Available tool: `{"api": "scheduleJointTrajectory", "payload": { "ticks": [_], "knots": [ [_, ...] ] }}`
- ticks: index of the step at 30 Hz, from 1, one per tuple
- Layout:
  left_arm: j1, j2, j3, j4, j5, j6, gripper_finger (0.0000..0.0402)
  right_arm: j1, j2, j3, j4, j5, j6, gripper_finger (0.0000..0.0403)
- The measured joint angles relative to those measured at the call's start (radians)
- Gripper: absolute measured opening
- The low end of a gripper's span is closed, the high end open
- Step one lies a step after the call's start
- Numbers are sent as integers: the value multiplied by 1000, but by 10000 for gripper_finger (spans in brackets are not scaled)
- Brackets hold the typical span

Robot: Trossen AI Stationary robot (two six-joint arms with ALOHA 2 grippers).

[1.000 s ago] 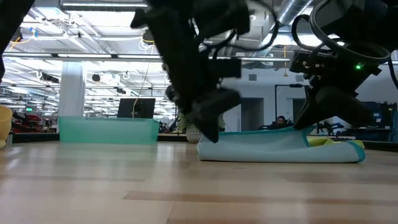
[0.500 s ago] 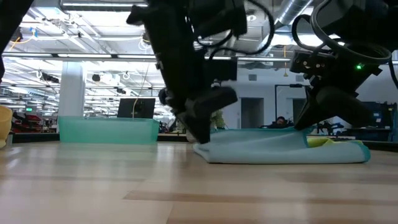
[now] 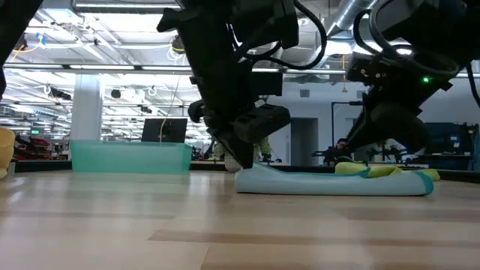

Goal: Fold microfiber towels
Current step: Fold the blue microfiber cloth

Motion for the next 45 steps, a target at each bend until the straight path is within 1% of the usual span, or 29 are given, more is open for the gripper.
{"api": "scheduleJointTrajectory", "payload": {
  "ticks": [3, 7, 11, 13, 16, 19, 21, 24, 29, 31, 33, 36, 39, 41, 45],
  "knots": [
    [-8, -2, 14, -70, 14, -43, 4, 12, -18, 0, -16, 11, 0, 153],
    [-14, -4, 55, -196, -9, -140, 4, 37, -48, 0, -33, -7, -11, 162],
    [-16, -4, 63, -206, -90, -162, 4, 62, -65, 0, -10, -116, -51, 151],
    [-16, -3, 63, -182, -115, -139, 4, 67, -64, 0, -2, -144, -52, 142],
    [-17, 1, 63, -157, -114, -109, 4, 67, -63, 0, 5, -165, -52, 129],
    [-17, 1, 63, -159, -119, -127, 7, 59, -63, 0, 19, -189, -47, 119],
    [-17, 2, 63, -168, -119, -131, 21, 55, -63, 0, 47, -205, -46, 114],
    [-16, 2, 63, -197, -120, -143, 58, 43, -62, 0, 92, -255, -67, 107],
    [-15, -3, 62, -342, -160, -254, 132, 25, -62, 0, 152, -317, -78, 97],
    [-19, -6, 62, -388, -179, -303, 152, 23, -62, -8, 189, -336, -86, 94],
    [-23, -6, 62, -402, -194, -315, 163, 23, -62, -36, 265, -370, -115, 91],
    [-25, -2, 62, -294, -199, -248, 162, 22, -62, -98, 430, -430, -160, 86],
    [-21, 1, 59, -189, -200, -158, 143, 9, -61, -145, 531, -483, -165, 80],
    [-8, 0, 32, -111, -196, -123, 124, -2, -61, -160, 537, -501, -164, 75],
    [14, 2, -38, -90, -190, -135, 87, -13, -61, -179, 540, -557, -157, 70]
  ]
}}
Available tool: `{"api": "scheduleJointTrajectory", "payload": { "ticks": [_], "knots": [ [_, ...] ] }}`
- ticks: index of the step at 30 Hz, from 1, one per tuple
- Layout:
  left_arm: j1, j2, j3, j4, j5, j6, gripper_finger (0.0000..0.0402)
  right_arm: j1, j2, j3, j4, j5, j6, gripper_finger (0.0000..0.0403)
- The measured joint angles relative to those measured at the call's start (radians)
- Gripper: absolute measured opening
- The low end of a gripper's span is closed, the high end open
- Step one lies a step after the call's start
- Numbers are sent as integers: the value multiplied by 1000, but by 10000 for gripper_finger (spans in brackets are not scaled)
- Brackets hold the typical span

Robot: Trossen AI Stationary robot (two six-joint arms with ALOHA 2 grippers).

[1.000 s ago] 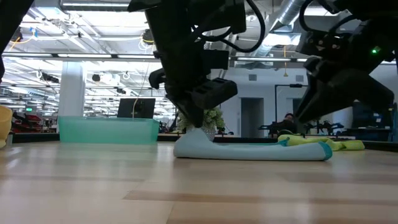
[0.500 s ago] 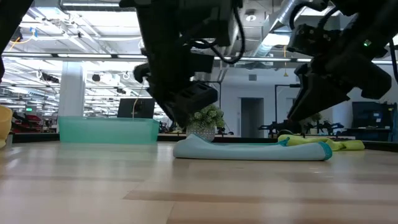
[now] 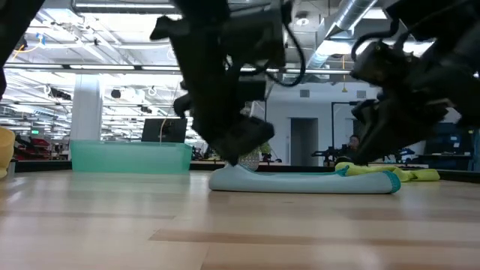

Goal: Fold microfiber towels
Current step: Fold the blue microfiber cloth

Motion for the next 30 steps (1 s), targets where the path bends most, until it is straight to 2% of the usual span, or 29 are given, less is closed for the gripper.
{"api": "scheduleJointTrajectory", "payload": {
  "ticks": [5, 12, 17, 21, 25, 30],
  "knots": [
    [7, 0, -79, 32, 4, -20, 53, -3, 0, -26, -8, -82, -5, 69],
    [-21, -15, -64, 47, -36, 25, 29, 3, -12, -26, -86, -196, -23, 69],
    [-58, -81, -44, 40, -90, 49, 25, 30, -86, -26, -83, -192, -24, 69],
    [-79, -99, -44, 34, -109, 50, 25, 45, -109, -25, 24, -112, -25, 69],
    [-75, -80, -77, 50, -97, 40, 25, 21, -24, -23, 172, -106, -26, 69],
    [-48, -80, -174, 96, -71, 3, 25, -27, 105, -25, 200, -114, -26, 69]
  ]
}}
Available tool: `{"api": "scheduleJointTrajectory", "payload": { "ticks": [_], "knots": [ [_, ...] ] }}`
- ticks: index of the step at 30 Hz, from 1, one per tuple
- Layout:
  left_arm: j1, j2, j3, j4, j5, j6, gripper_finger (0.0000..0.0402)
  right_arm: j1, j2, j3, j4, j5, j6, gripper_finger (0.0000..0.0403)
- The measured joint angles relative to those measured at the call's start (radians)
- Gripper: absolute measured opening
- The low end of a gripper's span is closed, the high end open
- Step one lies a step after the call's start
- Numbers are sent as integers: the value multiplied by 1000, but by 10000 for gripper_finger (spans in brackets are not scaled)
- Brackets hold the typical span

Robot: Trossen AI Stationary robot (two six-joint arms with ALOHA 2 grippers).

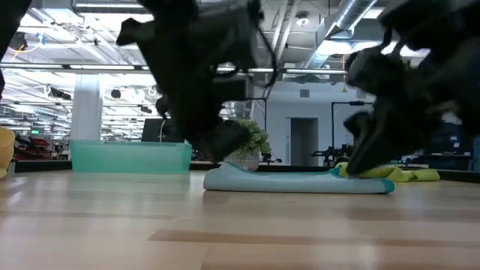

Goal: Fold microfiber towels
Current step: Fold the blue microfiber cloth

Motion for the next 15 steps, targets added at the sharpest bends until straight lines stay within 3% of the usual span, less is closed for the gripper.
{"api": "scheduleJointTrajectory", "payload": {
  "ticks": [7, 12, 15],
  "knots": [
    [5, -7, -19, -32, 53, 7, 25, -25, 38, 5, -19, -120, 2, 69],
    [-28, -53, 46, -104, 48, 8, 25, 13, -67, -2, -167, -153, 41, 69],
    [-59, -75, 70, -56, 37, 37, 25, 48, -154, -2, -267, -150, 54, 69]
  ]
}}
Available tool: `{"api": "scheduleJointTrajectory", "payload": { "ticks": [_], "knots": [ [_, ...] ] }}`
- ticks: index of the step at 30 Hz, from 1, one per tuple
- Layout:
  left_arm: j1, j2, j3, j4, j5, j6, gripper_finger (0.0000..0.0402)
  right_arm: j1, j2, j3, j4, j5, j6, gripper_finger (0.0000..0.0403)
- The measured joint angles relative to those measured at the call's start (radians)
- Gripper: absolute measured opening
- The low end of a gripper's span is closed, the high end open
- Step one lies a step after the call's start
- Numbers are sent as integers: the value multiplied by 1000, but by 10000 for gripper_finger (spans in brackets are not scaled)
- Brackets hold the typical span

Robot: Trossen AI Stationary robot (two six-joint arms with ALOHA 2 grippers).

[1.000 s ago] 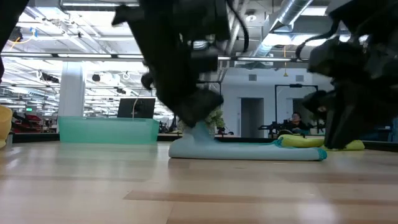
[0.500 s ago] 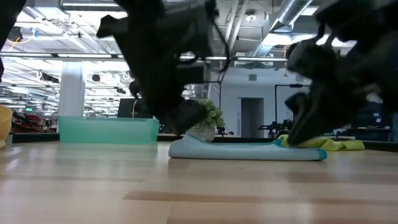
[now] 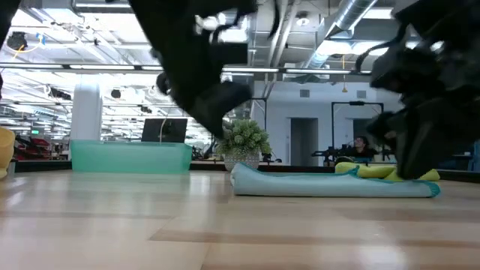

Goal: Fold microfiber towels
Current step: Fold the blue microfiber cloth

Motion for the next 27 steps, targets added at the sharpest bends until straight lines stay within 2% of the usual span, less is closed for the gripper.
{"api": "scheduleJointTrajectory", "payload": {
  "ticks": [3, 6, 9, 12, 19, 23, 27],
  "knots": [
    [-15, -2, -4, 145, 39, 134, 25, 33, -62, 0, -19, 31, 7, 69],
    [-10, 7, -35, 298, 107, 248, 25, 56, -78, 1, 88, 96, 18, 69],
    [19, 11, -92, 401, 130, 264, 25, 50, -30, 3, 228, 112, 12, 69],
    [48, 14, -145, 391, 136, 218, 25, 31, 57, 3, 291, 109, -4, 69],
    [96, 18, -285, 520, 157, 121, 25, -28, 206, 7, 253, -56, -28, 69],
    [92, 16, -288, 552, 174, 145, 25, -30, 189, 13, 168, -101, -28, 68],
    [76, 23, -224, 543, 246, 196, 25, -11, 99, 3, 67, -124, -28, 62]
  ]
}}
